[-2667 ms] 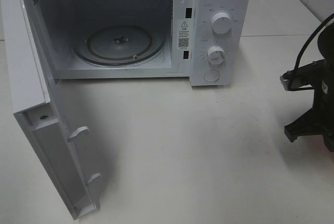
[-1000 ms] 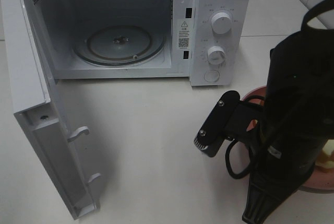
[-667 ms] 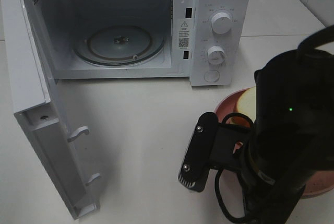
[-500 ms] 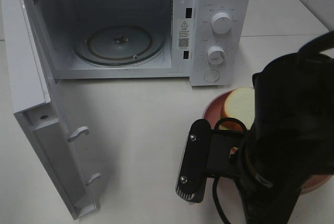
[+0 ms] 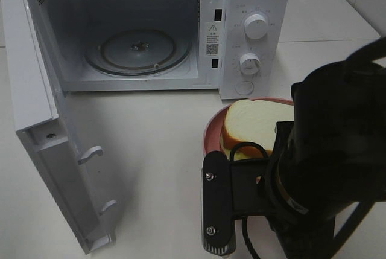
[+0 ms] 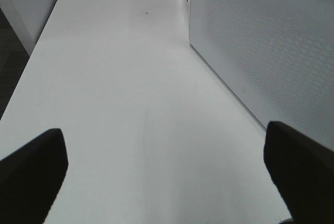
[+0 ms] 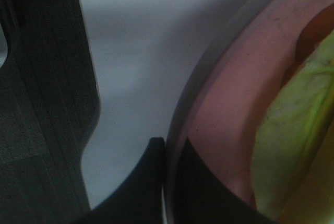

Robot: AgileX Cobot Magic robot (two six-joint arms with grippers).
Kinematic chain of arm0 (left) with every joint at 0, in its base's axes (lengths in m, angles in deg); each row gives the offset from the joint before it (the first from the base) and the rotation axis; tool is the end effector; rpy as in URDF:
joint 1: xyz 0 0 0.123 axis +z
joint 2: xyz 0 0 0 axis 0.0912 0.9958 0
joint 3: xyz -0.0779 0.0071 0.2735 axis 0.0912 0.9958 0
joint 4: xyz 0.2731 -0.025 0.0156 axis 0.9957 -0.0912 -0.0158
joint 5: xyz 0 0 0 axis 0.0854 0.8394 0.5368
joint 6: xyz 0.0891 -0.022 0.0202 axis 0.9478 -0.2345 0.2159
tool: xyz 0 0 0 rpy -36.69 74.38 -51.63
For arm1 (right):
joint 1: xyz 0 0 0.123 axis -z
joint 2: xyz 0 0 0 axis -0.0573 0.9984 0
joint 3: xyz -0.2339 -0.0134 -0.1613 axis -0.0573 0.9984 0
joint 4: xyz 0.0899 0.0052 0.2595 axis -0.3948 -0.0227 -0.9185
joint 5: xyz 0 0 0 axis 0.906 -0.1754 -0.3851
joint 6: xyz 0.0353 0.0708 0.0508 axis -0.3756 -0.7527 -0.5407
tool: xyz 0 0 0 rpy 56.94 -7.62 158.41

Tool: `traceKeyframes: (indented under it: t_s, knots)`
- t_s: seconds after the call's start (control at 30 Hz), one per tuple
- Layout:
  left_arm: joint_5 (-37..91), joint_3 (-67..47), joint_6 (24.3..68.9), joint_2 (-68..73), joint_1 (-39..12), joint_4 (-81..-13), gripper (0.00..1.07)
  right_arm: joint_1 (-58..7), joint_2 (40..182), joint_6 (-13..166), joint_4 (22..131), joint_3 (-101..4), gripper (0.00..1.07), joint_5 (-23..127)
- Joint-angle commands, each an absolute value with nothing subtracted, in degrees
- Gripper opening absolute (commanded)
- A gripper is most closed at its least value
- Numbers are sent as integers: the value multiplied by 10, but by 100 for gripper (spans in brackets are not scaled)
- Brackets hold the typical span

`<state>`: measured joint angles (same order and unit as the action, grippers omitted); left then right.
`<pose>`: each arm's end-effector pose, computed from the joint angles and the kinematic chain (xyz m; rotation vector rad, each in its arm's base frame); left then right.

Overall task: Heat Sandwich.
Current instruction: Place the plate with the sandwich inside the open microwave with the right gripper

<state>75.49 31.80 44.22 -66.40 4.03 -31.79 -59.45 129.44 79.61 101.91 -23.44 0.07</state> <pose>0.0194 0.0005 0.2883 0.0453 2.0222 0.0161 0.1440 0.2145 0.1595 -2.0131 2.1248 -0.4085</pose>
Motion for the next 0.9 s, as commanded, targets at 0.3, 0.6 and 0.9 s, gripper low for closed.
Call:
traceKeyframes:
  t_s: [0.3,0.6,0.9]
  knots:
    - [753,320,440,-679,36,-317,98,-597,1290,974,1031,-233,2,70]
    - [753,320,440,-679,36,-317,98,-597,1290,1044,1031,-233,2,100]
    - [753,320,440,-679,36,-317,98,-597,1291,1030,1029,-233,0,134]
